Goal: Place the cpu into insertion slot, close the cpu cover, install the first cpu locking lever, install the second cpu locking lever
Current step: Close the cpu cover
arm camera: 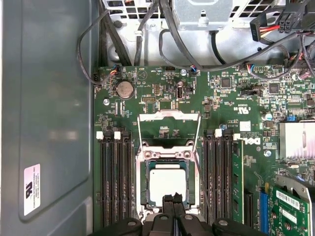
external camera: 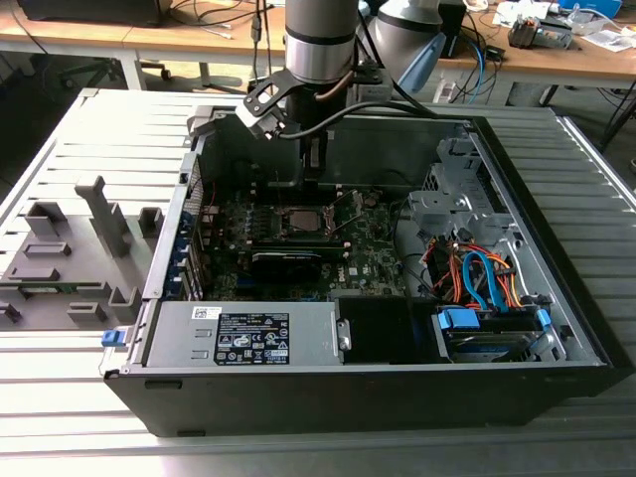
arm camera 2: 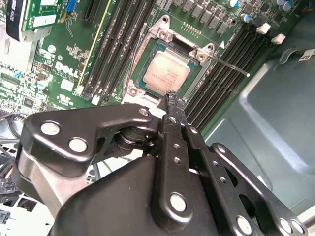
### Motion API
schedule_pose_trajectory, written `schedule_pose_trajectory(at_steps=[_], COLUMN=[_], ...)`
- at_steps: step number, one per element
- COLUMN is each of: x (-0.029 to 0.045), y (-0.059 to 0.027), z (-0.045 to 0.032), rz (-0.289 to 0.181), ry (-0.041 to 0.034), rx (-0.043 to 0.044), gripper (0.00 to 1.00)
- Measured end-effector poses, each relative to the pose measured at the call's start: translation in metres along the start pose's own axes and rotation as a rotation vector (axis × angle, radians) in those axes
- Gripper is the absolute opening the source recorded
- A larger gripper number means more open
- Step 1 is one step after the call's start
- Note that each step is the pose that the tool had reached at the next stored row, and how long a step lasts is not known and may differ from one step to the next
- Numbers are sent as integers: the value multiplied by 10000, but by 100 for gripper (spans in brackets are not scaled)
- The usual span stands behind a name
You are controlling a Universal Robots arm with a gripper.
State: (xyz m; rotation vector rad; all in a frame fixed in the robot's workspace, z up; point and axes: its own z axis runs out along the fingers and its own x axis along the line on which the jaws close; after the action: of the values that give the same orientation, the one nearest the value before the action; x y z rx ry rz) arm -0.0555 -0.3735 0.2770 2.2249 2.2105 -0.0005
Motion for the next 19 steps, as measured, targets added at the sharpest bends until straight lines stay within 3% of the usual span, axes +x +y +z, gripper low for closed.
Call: schedule_pose_trajectory(at_steps=[19], x=[3], y=[431], z=[-9], rz=[-1], ry=[0], rx=[41], gripper=[11])
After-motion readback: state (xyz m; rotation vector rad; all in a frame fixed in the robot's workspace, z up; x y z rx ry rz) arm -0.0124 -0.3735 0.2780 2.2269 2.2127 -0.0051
